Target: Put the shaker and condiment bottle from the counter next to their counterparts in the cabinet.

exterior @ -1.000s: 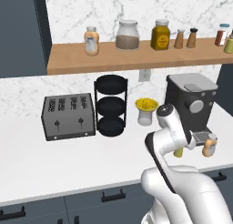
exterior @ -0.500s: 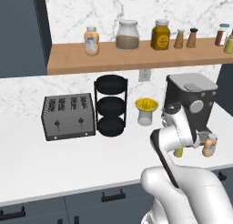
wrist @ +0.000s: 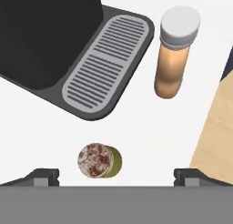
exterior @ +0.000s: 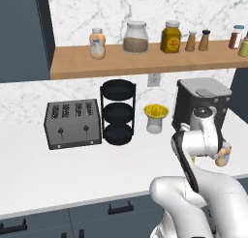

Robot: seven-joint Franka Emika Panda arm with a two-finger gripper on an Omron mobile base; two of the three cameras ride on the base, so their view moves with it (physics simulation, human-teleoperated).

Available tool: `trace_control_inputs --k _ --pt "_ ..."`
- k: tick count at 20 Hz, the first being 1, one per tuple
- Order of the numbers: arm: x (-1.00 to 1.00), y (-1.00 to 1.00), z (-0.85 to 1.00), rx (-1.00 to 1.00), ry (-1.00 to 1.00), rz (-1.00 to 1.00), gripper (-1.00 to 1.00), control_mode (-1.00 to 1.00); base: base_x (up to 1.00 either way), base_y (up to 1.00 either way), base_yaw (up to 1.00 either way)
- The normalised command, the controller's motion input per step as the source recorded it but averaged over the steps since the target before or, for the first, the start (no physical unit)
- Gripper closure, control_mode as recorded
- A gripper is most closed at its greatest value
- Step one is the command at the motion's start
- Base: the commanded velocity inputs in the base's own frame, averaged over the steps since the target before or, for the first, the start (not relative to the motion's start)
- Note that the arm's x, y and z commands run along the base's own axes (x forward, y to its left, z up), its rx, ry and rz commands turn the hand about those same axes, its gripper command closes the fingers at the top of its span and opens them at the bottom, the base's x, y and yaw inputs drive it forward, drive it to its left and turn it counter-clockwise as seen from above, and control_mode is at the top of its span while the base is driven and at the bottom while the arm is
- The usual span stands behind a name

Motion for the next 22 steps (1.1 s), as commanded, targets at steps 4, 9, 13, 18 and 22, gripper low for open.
trace_control_inputs --k 4,9,13,18,22 --pt "0.00 0.00 0.00 0.27 0.24 0.10 -1.00 -1.00 0.00 0.00 0.00" --pt "0.00 0.00 0.00 0.20 0.23 0.09 -1.00 -1.00 0.00 0.00 0.00" --pt "0.02 0.00 0.00 0.05 0.11 0.06 -1.00 -1.00 0.00 0.00 0.00" --pt "0.05 0.00 0.00 0.01 0.03 0.05 -1.00 -1.00 0.00 0.00 0.00" --pt "0.04 0.00 -0.01 0.00 0.00 0.04 -1.00 -1.00 0.00 0.00 0.00"
